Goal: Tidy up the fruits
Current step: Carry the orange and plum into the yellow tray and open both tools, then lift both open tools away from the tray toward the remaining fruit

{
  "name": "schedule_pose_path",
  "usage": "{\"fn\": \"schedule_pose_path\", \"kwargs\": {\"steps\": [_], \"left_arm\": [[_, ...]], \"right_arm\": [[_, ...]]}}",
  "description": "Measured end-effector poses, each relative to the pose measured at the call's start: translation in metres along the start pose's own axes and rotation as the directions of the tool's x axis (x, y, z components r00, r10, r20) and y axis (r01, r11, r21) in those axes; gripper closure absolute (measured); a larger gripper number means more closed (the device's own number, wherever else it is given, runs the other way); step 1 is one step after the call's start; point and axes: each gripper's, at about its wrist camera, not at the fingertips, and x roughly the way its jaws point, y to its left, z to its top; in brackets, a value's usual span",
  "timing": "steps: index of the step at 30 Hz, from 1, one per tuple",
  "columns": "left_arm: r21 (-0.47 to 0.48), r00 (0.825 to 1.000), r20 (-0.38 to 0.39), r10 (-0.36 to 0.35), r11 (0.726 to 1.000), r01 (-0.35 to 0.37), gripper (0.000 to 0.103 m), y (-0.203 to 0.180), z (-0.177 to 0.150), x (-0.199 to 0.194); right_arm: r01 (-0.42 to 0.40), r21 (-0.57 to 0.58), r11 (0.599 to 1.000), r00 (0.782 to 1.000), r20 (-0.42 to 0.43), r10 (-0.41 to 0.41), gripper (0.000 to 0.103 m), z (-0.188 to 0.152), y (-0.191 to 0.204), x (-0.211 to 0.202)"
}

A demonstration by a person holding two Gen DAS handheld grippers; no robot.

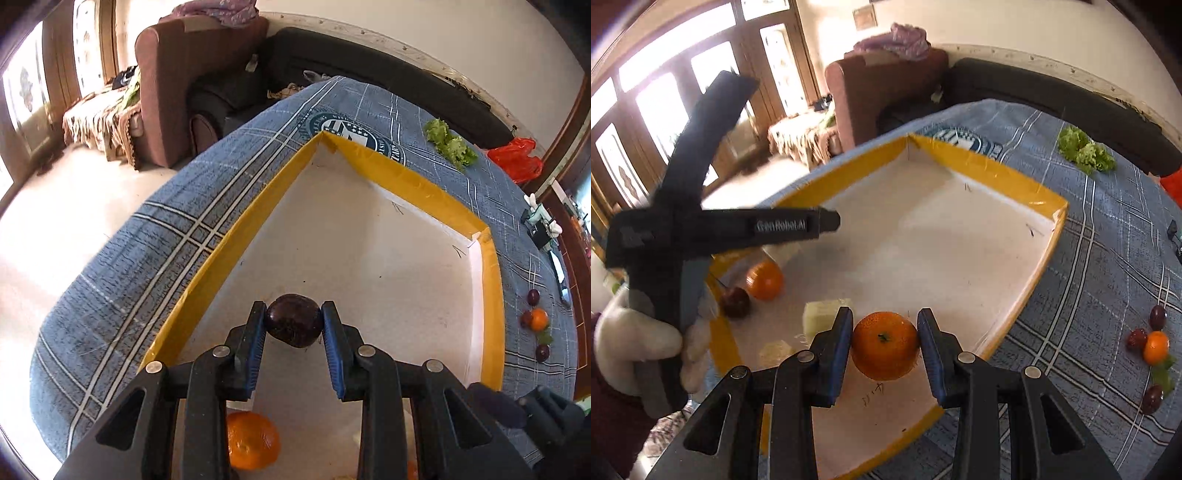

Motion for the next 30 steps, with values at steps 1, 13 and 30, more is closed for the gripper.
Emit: {"fn": "schedule_pose_path", "kwargs": {"steps": [1, 13, 30], "left_arm": [[-0.005, 1.000, -0.002, -0.007, 1.000, 0.007, 0.074, 0.002, -0.001, 0.001], [-0.010, 0.995, 0.100, -0.019, 1.000, 0.020, 0.042, -0.002, -0.012, -0.045], [-0.031, 0.864, 0.441, 0.241, 0.967, -0.254, 0.007, -0.077, -0.083, -0.158]], "right_arm": [[0.003, -0.002, 1.000, 1.000, -0.010, -0.003, 0.062, -0.001, 0.000, 0.003], [-0.018, 0.006, 1.000, 0.999, 0.035, 0.018, 0.049, -0.002, 0.004, -0.005], [0.022, 0.284, 0.958, 0.969, 0.230, -0.090, 0.039, -0.046, -0.044, -0.097]]}}
